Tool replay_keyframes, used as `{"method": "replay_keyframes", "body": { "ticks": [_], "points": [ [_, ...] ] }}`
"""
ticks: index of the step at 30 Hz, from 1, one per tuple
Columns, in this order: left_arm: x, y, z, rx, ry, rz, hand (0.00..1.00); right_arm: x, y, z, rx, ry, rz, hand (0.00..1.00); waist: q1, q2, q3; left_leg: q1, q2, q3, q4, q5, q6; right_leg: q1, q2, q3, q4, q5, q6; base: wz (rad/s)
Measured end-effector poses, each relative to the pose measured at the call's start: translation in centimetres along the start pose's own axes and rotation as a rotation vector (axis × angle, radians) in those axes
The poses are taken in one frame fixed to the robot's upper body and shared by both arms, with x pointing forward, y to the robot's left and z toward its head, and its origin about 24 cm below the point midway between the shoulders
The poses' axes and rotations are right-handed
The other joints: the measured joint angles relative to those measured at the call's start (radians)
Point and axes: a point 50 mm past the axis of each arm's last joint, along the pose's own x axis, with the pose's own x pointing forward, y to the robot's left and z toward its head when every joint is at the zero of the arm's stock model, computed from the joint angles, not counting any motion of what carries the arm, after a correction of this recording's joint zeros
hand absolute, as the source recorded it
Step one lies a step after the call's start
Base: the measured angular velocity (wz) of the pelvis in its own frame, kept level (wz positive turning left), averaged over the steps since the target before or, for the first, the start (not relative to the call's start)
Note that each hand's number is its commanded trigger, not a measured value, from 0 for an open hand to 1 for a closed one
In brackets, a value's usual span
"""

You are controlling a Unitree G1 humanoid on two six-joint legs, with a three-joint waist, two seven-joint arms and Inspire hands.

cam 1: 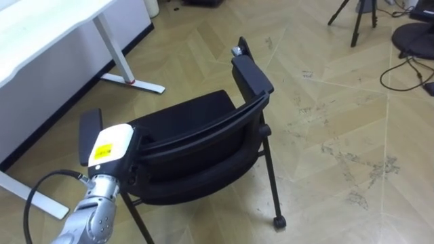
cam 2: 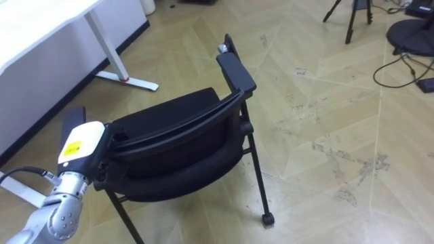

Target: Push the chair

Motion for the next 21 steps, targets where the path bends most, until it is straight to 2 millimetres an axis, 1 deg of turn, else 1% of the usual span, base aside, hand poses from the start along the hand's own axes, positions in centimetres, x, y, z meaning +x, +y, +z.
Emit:
{"method": "replay_keyframes", "body": {
  "ticks": [9,13,18,20,21],
  "points": [
    [0.0,0.0,0.0,0.002,0.002,0.001,1.00,0.0,0.0,0.0,0.006,0.001,0.007,0.00,0.000,-0.001,0.0004,0.002,0.000,0.005,0.001,0.000,0.000,-0.002,0.000,0.005,0.000,0.000,0.000,0.00],
    [0.0,0.1,0.0,0.006,-0.002,0.004,1.00,-0.1,-0.2,-0.4,0.090,0.009,-0.007,0.00,-0.003,-0.002,0.0005,-0.004,0.000,0.005,0.001,0.000,0.000,-0.005,0.000,0.008,-0.002,0.000,0.000,0.00],
    [0.1,0.4,0.1,0.009,-0.012,0.018,1.00,-0.6,-1.5,-2.4,0.235,0.052,-0.054,0.00,-0.010,0.000,-0.0016,-0.023,0.000,0.005,0.005,0.000,0.000,-0.018,0.000,0.008,0.005,0.000,0.000,0.01],
    [0.0,0.5,-0.2,0.010,-0.004,0.026,1.00,-1.2,-2.6,-4.0,0.349,0.075,-0.099,0.00,-0.018,0.000,-0.0013,-0.021,0.000,0.008,0.009,0.000,0.000,-0.021,0.000,0.012,0.005,0.000,0.000,0.00],
    [-0.1,0.5,-0.3,0.007,0.001,0.029,1.00,-1.3,-2.9,-4.4,0.384,0.079,-0.115,0.00,-0.023,-0.001,-0.0010,-0.021,0.000,0.008,0.009,0.000,0.000,-0.021,0.000,0.012,0.005,0.000,0.000,0.00]
  ]
}}
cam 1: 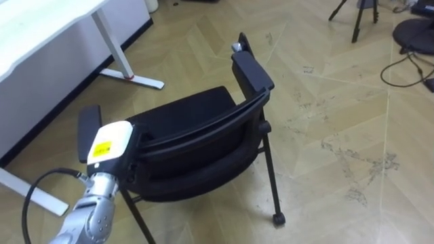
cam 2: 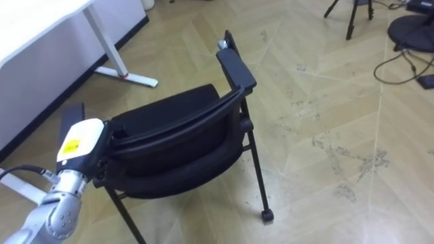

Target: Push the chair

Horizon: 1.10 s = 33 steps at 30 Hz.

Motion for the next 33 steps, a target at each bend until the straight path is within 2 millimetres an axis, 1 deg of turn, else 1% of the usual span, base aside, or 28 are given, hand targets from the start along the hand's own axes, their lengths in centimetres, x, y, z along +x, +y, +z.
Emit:
{"method": "replay_keyframes", "body": {
  "ticks": [2,3,4,5,6,8,9,10,11,12,14,15,17,18,20,21,23,24,26,27,28,29,30,31,32,33],
  "points": [
    [-0.2,0.2,-0.4,0.005,0.012,0.014,1.00,-0.5,-1.8,-1.3,0.138,0.021,-0.066,0.00,-0.009,-0.003,0.0004,-0.001,0.000,0.000,-0.002,0.000,0.000,-0.004,0.001,0.008,-0.001,-0.002,0.001,-0.06],
    [-0.2,0.2,-0.5,0.006,0.014,0.017,1.00,-0.6,-2.2,-1.6,0.180,0.026,-0.083,0.00,-0.011,-0.004,-0.0001,0.000,0.000,0.000,-0.002,0.000,0.000,-0.008,0.002,0.012,0.000,-0.002,0.001,-0.08],
    [-0.3,0.4,-0.8,0.010,0.019,0.021,1.00,-0.8,-3.0,-2.1,0.280,0.033,-0.115,0.00,-0.020,-0.005,0.0007,-0.003,0.000,0.002,-0.002,0.000,0.000,-0.012,0.002,0.015,0.004,-0.002,0.000,-0.10],
    [-0.5,0.6,-1.2,0.010,0.031,0.026,1.00,-1.1,-3.7,-2.5,0.394,0.026,-0.145,0.00,-0.027,-0.009,0.0005,-0.009,0.000,0.007,-0.002,0.000,0.000,-0.016,0.005,0.031,0.013,-0.004,-0.001,-0.11],
    [-0.6,0.8,-1.5,0.011,0.038,0.031,1.00,-1.2,-4.0,-2.6,0.454,0.019,-0.159,0.00,-0.032,-0.011,0.0013,-0.009,0.001,0.013,-0.002,0.000,0.000,-0.020,0.007,0.045,0.019,-0.005,-0.001,-0.23],
    [-1.0,1.4,-2.6,0.020,0.066,0.042,1.00,-1.4,-5.0,-2.4,0.714,-0.035,-0.220,0.00,-0.045,-0.021,-0.0006,-0.011,0.004,0.030,-0.002,0.000,0.000,-0.047,0.015,0.068,0.036,-0.007,-0.004,-0.27],
    [-1.0,1.6,-2.8,0.025,0.071,0.044,1.00,-1.4,-5.2,-2.2,0.788,-0.057,-0.235,0.00,-0.056,-0.025,-0.0004,-0.012,0.005,0.030,-0.002,0.000,0.000,-0.049,0.016,0.070,0.038,-0.007,-0.004,-0.12],
    [-1.1,1.9,-3.2,0.029,0.083,0.049,1.00,-1.5,-5.8,-1.6,0.921,-0.106,-0.260,0.00,-0.069,-0.031,-0.0001,-0.015,0.005,0.031,-0.002,-0.001,0.000,-0.055,0.017,0.070,0.045,-0.009,-0.004,0.00],
    [-1.2,2.0,-3.6,0.036,0.096,0.058,1.00,-1.6,-6.3,-1.0,1.042,-0.154,-0.288,0.00,-0.078,-0.037,-0.0036,-0.020,0.005,0.031,-0.001,-0.002,0.001,-0.064,0.017,0.070,0.055,-0.012,-0.005,0.00],
    [-1.2,2.1,-3.8,0.038,0.101,0.060,1.00,-1.7,-6.6,-0.7,1.088,-0.175,-0.302,0.00,-0.082,-0.041,-0.0053,-0.021,0.006,0.031,-0.001,-0.003,0.002,-0.067,0.018,0.071,0.058,-0.012,-0.005,-0.05],
    [-1.5,2.4,-4.4,0.049,0.116,0.071,1.00,-2.1,-7.8,1.1,1.186,-0.257,-0.336,0.00,-0.098,-0.054,-0.0055,-0.019,0.006,0.031,0.000,-0.004,0.002,-0.077,0.020,0.073,0.086,-0.016,-0.008,-0.06],
    [-1.5,2.4,-4.4,0.050,0.119,0.073,1.00,-2.3,-8.1,1.6,1.204,-0.282,-0.339,0.00,-0.104,-0.055,-0.0056,-0.020,0.006,0.031,0.001,-0.004,0.002,-0.076,0.020,0.073,0.087,-0.016,-0.009,0.00],
    [-1.9,2.5,-4.9,0.055,0.130,0.081,1.00,-3.2,-9.3,4.1,1.258,-0.387,-0.363,0.00,-0.119,-0.060,-0.0067,-0.024,0.007,0.031,0.006,-0.004,0.002,-0.076,0.020,0.074,0.087,-0.016,-0.009,0.00],
    [-2.0,2.6,-5.0,0.055,0.133,0.083,1.00,-3.4,-9.4,5.0,1.272,-0.414,-0.363,0.00,-0.120,-0.060,-0.0068,-0.025,0.007,0.031,0.008,-0.004,0.001,-0.077,0.020,0.076,0.086,-0.016,-0.009,-0.05],
    [-2.0,3.0,-5.2,0.064,0.133,0.101,1.00,-4.6,-10.0,8.1,1.251,-0.512,-0.395,0.00,-0.121,-0.067,-0.0075,-0.040,0.008,0.041,0.016,-0.006,0.002,-0.097,0.022,0.088,0.089,-0.015,-0.009,-0.12],
    [-2.0,3.2,-5.3,0.068,0.133,0.105,1.00,-4.9,-10.0,9.1,1.248,-0.536,-0.399,0.00,-0.121,-0.068,-0.0091,-0.047,0.008,0.042,0.018,-0.007,0.003,-0.104,0.022,0.089,0.090,-0.015,-0.008,-0.09],
    [-2.0,3.6,-5.4,0.072,0.131,0.117,1.00,-7.2,-10.5,13.2,1.225,-0.674,-0.434,0.00,-0.123,-0.069,-0.0083,-0.066,0.009,0.044,0.035,-0.012,0.004,-0.122,0.023,0.096,0.102,-0.013,-0.008,-0.06],
    [-2.0,3.6,-5.3,0.072,0.130,0.118,1.00,-7.9,-10.4,14.4,1.203,-0.719,-0.442,0.00,-0.124,-0.070,-0.0083,-0.067,0.009,0.046,0.037,-0.012,0.003,-0.124,0.023,0.097,0.102,-0.013,-0.008,-0.05],
    [-1.9,3.9,-5.4,0.073,0.129,0.131,1.00,-10.8,-10.6,18.0,1.127,-0.893,-0.532,0.00,-0.128,-0.069,-0.0084,-0.070,0.010,0.045,0.040,-0.012,0.003,-0.125,0.024,0.096,0.102,-0.013,-0.008,0.00],
    [-1.9,3.9,-5.4,0.074,0.129,0.133,1.00,-11.4,-10.4,18.9,1.113,-0.929,-0.550,0.00,-0.127,-0.075,-0.0049,-0.072,0.010,0.045,0.040,-0.012,0.003,-0.126,0.024,0.096,0.102,-0.013,-0.008,0.00],
    [-1.9,4.0,-5.4,0.074,0.128,0.138,1.00,-12.9,-10.0,20.4,1.075,-1.014,-0.584,0.00,-0.124,-0.074,-0.0075,-0.084,0.010,0.046,0.043,-0.012,0.003,-0.139,0.024,0.097,0.106,-0.013,-0.008,0.00],
    [-1.8,4.2,-5.3,0.075,0.123,0.144,1.00,-14.5,-9.6,21.5,1.035,-1.103,-0.613,0.00,-0.124,-0.073,-0.0080,-0.093,0.010,0.046,0.044,-0.012,0.003,-0.148,0.024,0.097,0.107,-0.013,-0.008,0.00],
    [-1.8,4.3,-5.2,0.075,0.119,0.148,1.00,-15.2,-9.3,22.1,1.010,-1.147,-0.632,0.00,-0.120,-0.072,-0.0086,-0.098,0.011,0.046,0.045,-0.012,0.003,-0.153,0.024,0.097,0.105,-0.012,-0.009,0.00],
    [-1.7,4.4,-5.1,0.074,0.114,0.151,1.00,-16.6,-8.9,23.0,0.979,-1.220,-0.671,0.00,-0.119,-0.073,-0.0062,-0.098,0.011,0.046,0.045,-0.012,0.003,-0.154,0.024,0.097,0.104,-0.011,-0.009,0.00],
    [-1.7,4.4,-5.0,0.074,0.112,0.147,1.00,-18.2,-8.2,23.7,0.951,-1.304,-0.694,0.00,-0.115,-0.072,-0.0067,-0.098,0.011,0.046,0.045,-0.012,0.003,-0.154,0.024,0.098,0.104,-0.011,-0.009,0.00],
    [-1.7,4.4,-5.0,0.074,0.111,0.146,1.00,-18.9,-7.8,24.1,0.927,-1.347,-0.707,0.00,-0.113,-0.073,-0.0066,-0.097,0.011,0.046,0.045,-0.012,0.003,-0.154,0.024,0.098,0.103,-0.011,-0.009,0.00]
  ]
}}
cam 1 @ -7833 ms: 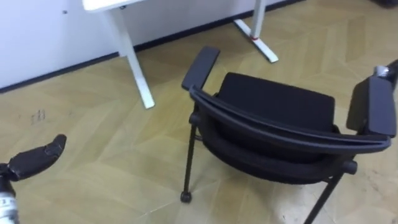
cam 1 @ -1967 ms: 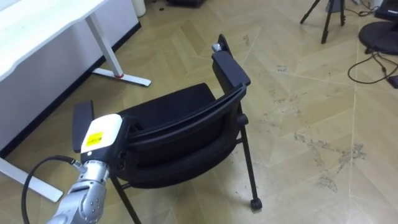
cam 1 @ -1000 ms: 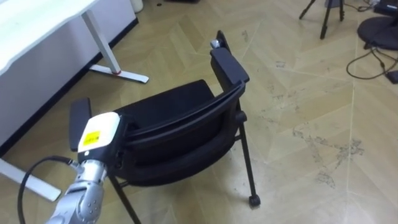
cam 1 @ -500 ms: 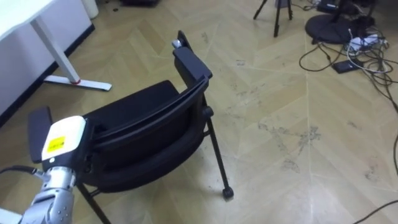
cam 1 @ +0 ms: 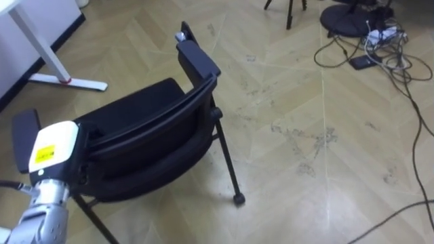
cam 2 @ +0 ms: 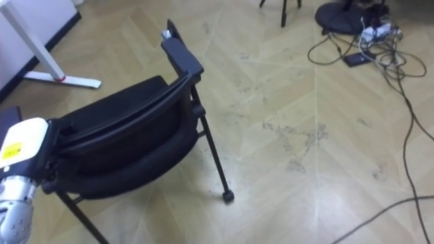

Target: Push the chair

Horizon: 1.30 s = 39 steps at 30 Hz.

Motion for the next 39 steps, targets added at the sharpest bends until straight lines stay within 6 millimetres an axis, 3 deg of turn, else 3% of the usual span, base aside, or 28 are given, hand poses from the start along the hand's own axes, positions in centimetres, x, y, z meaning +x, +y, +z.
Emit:
{"method": "replay_keyframes", "body": {
  "ticks": [2,5,8,13,17,20,24,28,31,36,39],
  "points": [
    [0.1,0.1,0.3,-0.001,-0.006,-0.006,1.00,-1.2,1.8,2.6,0.030,-0.151,0.060,0.00,0.008,-0.002,0.0011,0.003,-0.001,0.001,-0.002,0.000,0.000,0.001,0.000,0.001,0.000,0.000,0.000,0.00],
    [0.4,0.3,0.8,0.007,-0.014,-0.012,1.00,-3.5,3.9,4.8,0.052,-0.298,0.177,0.00,0.037,0.001,0.0039,0.008,-0.001,0.008,-0.004,0.000,0.000,0.006,0.000,0.005,-0.004,0.001,0.001,-0.07],
    [0.7,0.7,1.5,0.012,-0.039,-0.025,1.00,-5.5,5.5,5.8,0.064,-0.375,0.306,0.00,0.057,-0.005,0.0090,0.016,-0.001,0.007,-0.005,0.000,0.000,0.010,0.000,0.002,-0.003,0.001,0.001,0.00],
    [1.1,0.6,2.3,0.005,-0.054,-0.047,1.00,-8.7,8.7,5.8,0.072,-0.409,0.494,0.00,0.098,0.000,0.0195,0.030,-0.001,0.015,-0.009,0.000,0.000,0.014,0.001,0.008,-0.001,0.002,0.000,-0.04],
    [1.5,0.6,3.0,0.003,-0.083,-0.065,1.00,-12.5,11.0,6.4,0.123,-0.424,0.724,0.00,0.123,0.005,0.0200,0.031,0.000,0.017,-0.008,0.000,0.000,0.015,0.002,0.008,-0.001,0.002,0.000,-0.02],
    [1.7,0.3,3.7,0.008,-0.109,-0.067,1.00,-14.0,11.7,6.7,0.113,-0.481,0.820,0.00,0.155,0.005,0.0198,0.035,0.001,0.015,-0.010,0.000,0.000,0.016,0.002,-0.005,-0.001,0.002,-0.001,-0.02],
    [1.8,0.1,4.2,0.006,-0.127,-0.071,1.00,-16.4,12.8,7.0,0.132,-0.520,0.929,0.00,0.166,0.008,0.0182,0.036,0.003,0.007,-0.015,0.000,0.000,0.021,0.002,-0.021,-0.002,0.002,-0.001,0.06],
    [1.8,-0.2,4.7,0.010,-0.146,-0.084,1.00,-18.6,13.4,7.1,0.116,-0.586,1.052,0.00,0.202,0.008,0.0175,0.052,0.003,0.008,-0.021,0.000,0.000,0.031,0.003,-0.031,-0.004,0.003,-0.002,-0.10],
    [1.7,-0.3,5.0,0.020,-0.171,-0.090,1.00,-19.5,13.6,7.0,0.087,-0.622,1.136,0.00,0.216,0.002,0.0152,0.056,0.006,0.004,-0.022,0.000,0.000,0.044,0.002,-0.053,-0.015,0.004,-0.004,0.05],
    [1.7,-0.4,5.2,0.035,-0.200,-0.109,1.00,-21.9,14.2,7.3,0.053,-0.738,1.273,0.00,0.236,-0.012,0.0203,0.080,0.015,-0.011,-0.024,0.000,0.000,0.078,0.007,-0.085,-0.023,0.004,-0.005,0.07],
    [1.9,-0.5,5.7,0.054,-0.232,-0.116,1.00,-22.6,14.4,7.5,0.020,-0.805,1.354,0.00,0.254,-0.030,0.0141,0.087,0.016,-0.021,-0.024,0.000,0.000,0.097,0.007,-0.096,-0.040,0.006,-0.007,0.08]
  ]
}}
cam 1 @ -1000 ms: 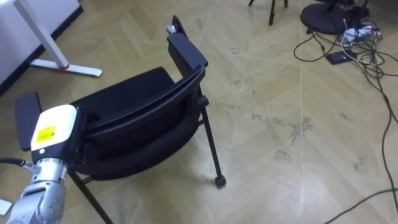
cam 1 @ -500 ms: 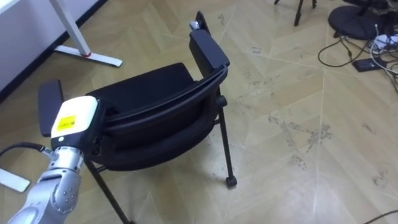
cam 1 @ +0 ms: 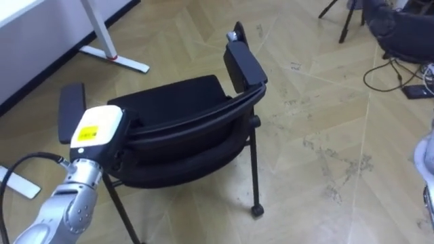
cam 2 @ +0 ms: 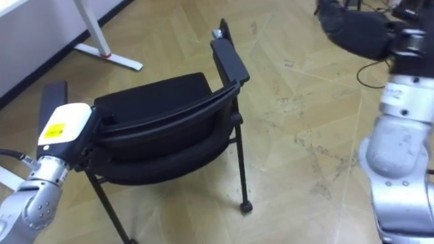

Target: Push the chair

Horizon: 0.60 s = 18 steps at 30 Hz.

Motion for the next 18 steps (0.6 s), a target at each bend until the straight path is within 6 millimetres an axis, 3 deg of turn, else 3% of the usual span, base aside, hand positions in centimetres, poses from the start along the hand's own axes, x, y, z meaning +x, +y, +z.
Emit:
{"method": "replay_keyframes", "body": {
  "ticks": [4,10,18],
  "points": [
    [0.1,-0.2,0.3,0.015,-0.022,-0.015,1.00,-0.2,1.4,0.5,-0.003,-0.030,0.137,0.00,0.020,-0.012,-0.0019,0.019,0.002,-0.003,0.000,0.000,0.000,0.018,0.000,-0.019,-0.001,0.000,0.000,0.00],
    [0.2,0.0,0.5,0.021,-0.036,-0.012,1.00,-0.2,3.3,1.5,-0.021,-0.097,0.277,0.00,0.025,-0.017,0.0001,0.020,0.002,-0.017,-0.010,0.000,0.000,0.020,0.000,-0.026,-0.005,0.000,0.000,0.02],
    [1.1,0.4,1.4,0.039,-0.089,-0.028,1.00,-1.2,5.1,1.9,-0.059,-0.133,0.492,0.00,0.063,-0.034,0.0030,0.021,0.003,-0.035,-0.011,0.000,0.000,0.031,0.000,-0.036,-0.017,0.002,-0.003,0.03]
  ]
}}
